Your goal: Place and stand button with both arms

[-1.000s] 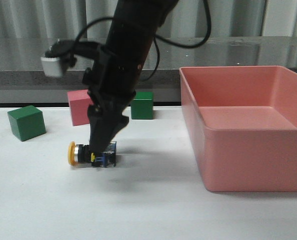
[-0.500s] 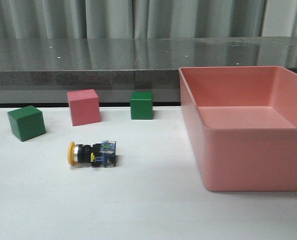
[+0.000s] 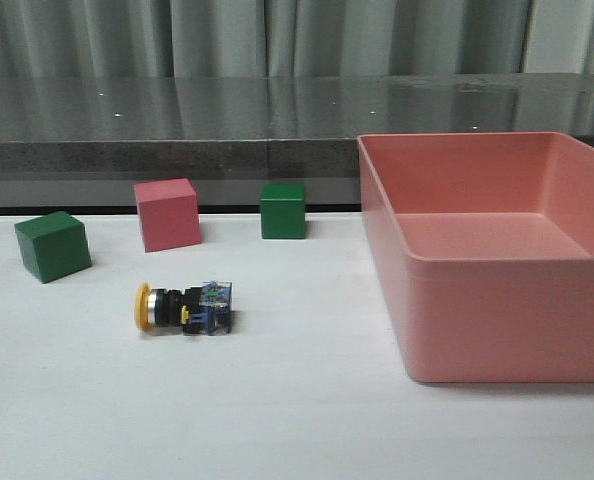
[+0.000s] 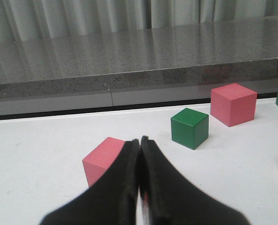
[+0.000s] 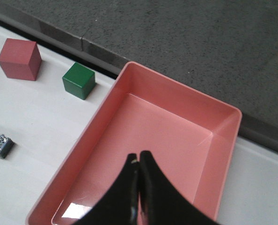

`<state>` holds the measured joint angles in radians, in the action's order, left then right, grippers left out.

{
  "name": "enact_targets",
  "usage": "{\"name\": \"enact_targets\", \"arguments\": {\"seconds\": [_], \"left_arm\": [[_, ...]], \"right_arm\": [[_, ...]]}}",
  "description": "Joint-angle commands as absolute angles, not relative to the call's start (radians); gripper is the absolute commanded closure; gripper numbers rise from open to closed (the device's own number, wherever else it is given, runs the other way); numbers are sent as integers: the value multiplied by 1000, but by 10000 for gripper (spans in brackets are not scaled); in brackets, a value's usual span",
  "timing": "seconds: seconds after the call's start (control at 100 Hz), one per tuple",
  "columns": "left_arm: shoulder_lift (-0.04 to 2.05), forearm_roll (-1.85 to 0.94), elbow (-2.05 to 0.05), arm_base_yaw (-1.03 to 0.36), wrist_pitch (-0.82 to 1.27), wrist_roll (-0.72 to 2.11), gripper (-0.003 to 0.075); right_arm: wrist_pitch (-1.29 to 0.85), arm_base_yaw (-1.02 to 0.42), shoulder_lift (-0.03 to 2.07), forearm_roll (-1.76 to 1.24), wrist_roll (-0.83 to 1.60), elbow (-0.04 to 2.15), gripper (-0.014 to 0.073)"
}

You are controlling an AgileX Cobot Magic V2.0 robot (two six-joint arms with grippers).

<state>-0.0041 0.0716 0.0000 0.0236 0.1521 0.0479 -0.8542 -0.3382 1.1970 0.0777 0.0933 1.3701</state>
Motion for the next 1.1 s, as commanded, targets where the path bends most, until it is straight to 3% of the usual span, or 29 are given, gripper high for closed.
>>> {"name": "enact_targets", "arguments": {"seconds": [0.0,0.2,0.53,0.75,0.92,1.09], "left_arm": [[-35,64,46,24,75,41,740],[-35,64,46,24,75,41,740],[-35,64,46,24,75,41,740],[-35,59,46,24,54,41,739],[-35,-196,38,24,-58,39,739],[-17,-209,-63,11,-21,39,740]], "right_arm": [[-683,-308,1078,89,67,1260,707],[-473,-255,872,90,52,935,707],[-361,-96,558,90,21,600,707],[-315,-83,384,90,21,512,707],[-324,-83,370,92,21,503,707],[-327,-83,370,92,21,503,707]]}}
